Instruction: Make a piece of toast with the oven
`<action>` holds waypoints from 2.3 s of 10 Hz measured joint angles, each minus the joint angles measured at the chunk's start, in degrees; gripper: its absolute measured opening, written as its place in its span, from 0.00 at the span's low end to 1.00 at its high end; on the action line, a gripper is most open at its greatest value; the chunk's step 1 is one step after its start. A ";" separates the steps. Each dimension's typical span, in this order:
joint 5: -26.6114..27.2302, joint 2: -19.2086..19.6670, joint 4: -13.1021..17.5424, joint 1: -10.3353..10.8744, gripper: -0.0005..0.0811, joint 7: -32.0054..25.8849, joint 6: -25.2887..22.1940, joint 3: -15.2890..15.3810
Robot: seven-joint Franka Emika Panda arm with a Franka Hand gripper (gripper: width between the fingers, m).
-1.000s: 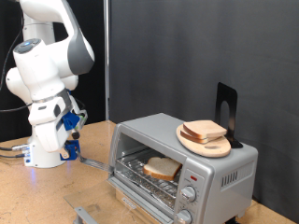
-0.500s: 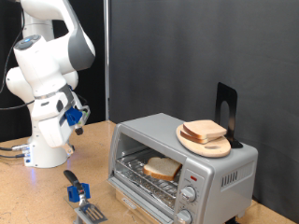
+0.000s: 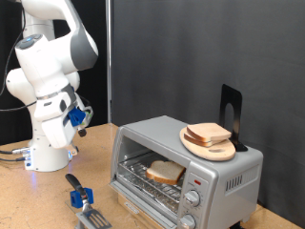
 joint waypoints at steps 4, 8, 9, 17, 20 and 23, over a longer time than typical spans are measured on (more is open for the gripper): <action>3.21 0.02 -1.69 -0.68 0.99 17.51 5.12 1.72; 11.32 2.73 -3.69 -0.51 0.99 27.87 18.67 3.46; 11.66 3.73 -3.80 -0.52 0.99 27.89 20.58 3.48; 21.04 19.79 -3.25 1.69 0.99 21.17 35.81 7.49; 34.61 23.70 -1.11 1.97 0.99 8.67 37.29 9.77; 40.85 25.39 -0.30 1.99 0.99 3.01 37.34 11.19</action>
